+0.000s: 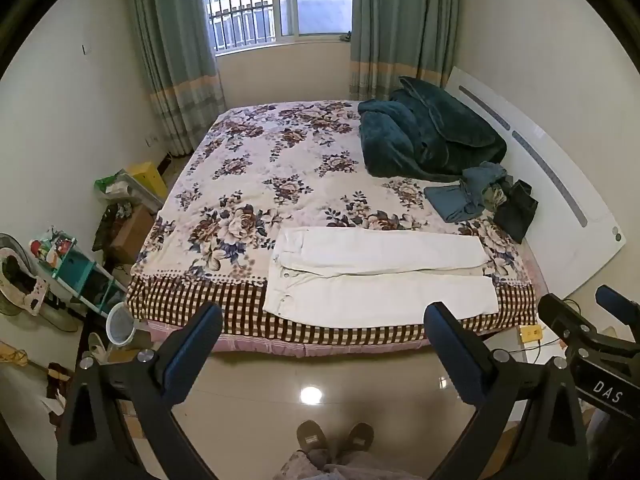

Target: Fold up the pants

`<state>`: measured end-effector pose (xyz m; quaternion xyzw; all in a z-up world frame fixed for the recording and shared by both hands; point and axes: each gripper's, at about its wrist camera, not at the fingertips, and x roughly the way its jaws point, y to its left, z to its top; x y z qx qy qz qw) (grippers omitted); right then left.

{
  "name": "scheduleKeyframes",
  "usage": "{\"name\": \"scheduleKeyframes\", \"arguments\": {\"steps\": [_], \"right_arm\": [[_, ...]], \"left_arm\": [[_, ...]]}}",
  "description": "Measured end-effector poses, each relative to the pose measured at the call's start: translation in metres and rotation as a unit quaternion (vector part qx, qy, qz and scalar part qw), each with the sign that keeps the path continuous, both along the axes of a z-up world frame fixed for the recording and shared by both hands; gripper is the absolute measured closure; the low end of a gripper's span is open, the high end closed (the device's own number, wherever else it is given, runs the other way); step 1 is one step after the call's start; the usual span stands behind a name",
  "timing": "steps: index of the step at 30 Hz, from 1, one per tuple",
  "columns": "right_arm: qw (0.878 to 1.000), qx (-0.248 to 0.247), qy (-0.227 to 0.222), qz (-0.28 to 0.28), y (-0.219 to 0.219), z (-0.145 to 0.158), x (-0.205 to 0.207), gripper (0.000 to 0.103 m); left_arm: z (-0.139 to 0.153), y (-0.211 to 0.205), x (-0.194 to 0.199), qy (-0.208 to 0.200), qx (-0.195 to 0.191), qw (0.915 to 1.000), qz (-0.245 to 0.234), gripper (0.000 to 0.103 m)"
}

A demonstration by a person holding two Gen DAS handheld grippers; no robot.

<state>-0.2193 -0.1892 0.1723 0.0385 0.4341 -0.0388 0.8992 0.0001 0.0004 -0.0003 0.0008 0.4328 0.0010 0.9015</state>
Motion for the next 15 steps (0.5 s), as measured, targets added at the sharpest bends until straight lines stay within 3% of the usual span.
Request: {"name": "scheduleKeyframes", "arguments": {"steps": [15], "right_arm": [[1.000, -0.004, 0.000, 0.002, -0.0020, -0.0061, -0.0082, 0.000]], "left_arm": [[0.0024, 0.0035, -0.0094, -0.003, 0.012, 0.9999, 0.001, 0.000]]}}
